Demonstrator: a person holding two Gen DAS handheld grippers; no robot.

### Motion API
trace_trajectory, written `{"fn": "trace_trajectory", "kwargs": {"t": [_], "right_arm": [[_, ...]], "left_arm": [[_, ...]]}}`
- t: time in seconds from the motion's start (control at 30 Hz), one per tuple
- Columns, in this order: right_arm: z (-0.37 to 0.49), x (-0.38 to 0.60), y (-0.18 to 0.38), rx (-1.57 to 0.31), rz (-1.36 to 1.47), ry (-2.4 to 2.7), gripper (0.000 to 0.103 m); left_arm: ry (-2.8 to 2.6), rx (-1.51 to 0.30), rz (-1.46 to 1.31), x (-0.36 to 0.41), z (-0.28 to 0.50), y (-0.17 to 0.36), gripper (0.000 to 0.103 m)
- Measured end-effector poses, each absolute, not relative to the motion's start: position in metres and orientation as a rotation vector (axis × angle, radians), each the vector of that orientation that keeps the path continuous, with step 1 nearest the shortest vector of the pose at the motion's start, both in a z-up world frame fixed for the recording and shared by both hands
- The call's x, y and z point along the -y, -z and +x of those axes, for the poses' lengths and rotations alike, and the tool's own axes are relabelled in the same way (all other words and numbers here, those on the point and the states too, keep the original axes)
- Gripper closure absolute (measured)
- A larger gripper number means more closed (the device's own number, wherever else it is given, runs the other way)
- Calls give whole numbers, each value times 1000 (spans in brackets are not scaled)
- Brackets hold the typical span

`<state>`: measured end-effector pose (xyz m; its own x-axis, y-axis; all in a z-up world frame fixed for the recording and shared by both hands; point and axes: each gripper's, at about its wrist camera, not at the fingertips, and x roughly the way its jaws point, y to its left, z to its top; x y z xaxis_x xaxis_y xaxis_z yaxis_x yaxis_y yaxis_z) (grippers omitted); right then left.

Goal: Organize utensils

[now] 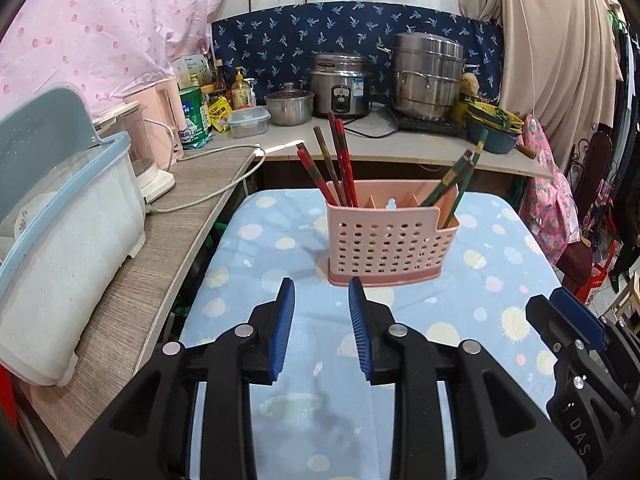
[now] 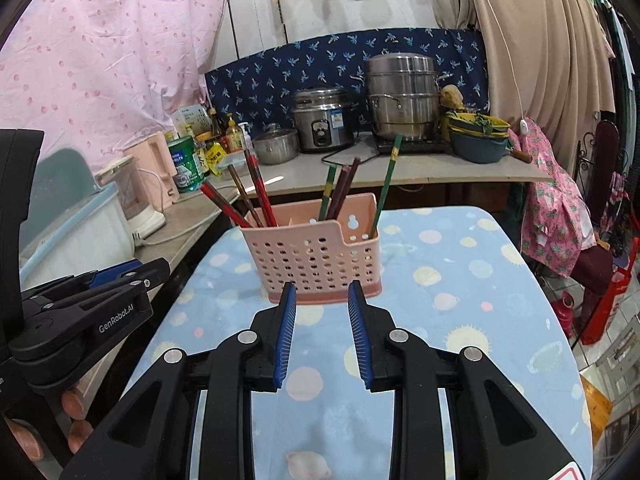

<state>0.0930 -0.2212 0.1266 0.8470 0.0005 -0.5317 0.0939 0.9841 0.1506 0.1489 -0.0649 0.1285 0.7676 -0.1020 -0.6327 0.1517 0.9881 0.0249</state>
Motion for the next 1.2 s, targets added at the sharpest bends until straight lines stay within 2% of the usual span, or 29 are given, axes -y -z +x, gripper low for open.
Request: {"fn": "trace_trajectory", "kwargs": {"t": [0.17, 0.23, 0.3, 0.47, 0.63, 0.8, 0.93, 1.2], "right_arm": [[88, 226, -117, -583, 194, 75, 76], [87, 227, -114, -592, 196, 84, 76], [87, 227, -111, -601, 192, 96, 76], [85, 229, -104, -613, 196, 116, 69], [85, 226, -100, -622, 184, 117, 63], [85, 223, -94, -641, 184, 117, 60], [85, 221, -89, -654, 184, 119, 51], [86, 213, -86, -670, 139, 131, 45]], "left_arm": [[137, -703, 80, 62, 145, -119, 75], [136, -710, 82, 62, 143, -115, 69], [132, -710, 88, 62, 142, -113, 67], [128, -728, 86, 62, 140, -105, 66], [122, -735, 84, 61, 137, -100, 55], [123, -749, 81, 60, 137, -95, 53], [119, -752, 87, 60, 137, -92, 47], [124, -775, 99, 61, 137, -82, 39]]}}
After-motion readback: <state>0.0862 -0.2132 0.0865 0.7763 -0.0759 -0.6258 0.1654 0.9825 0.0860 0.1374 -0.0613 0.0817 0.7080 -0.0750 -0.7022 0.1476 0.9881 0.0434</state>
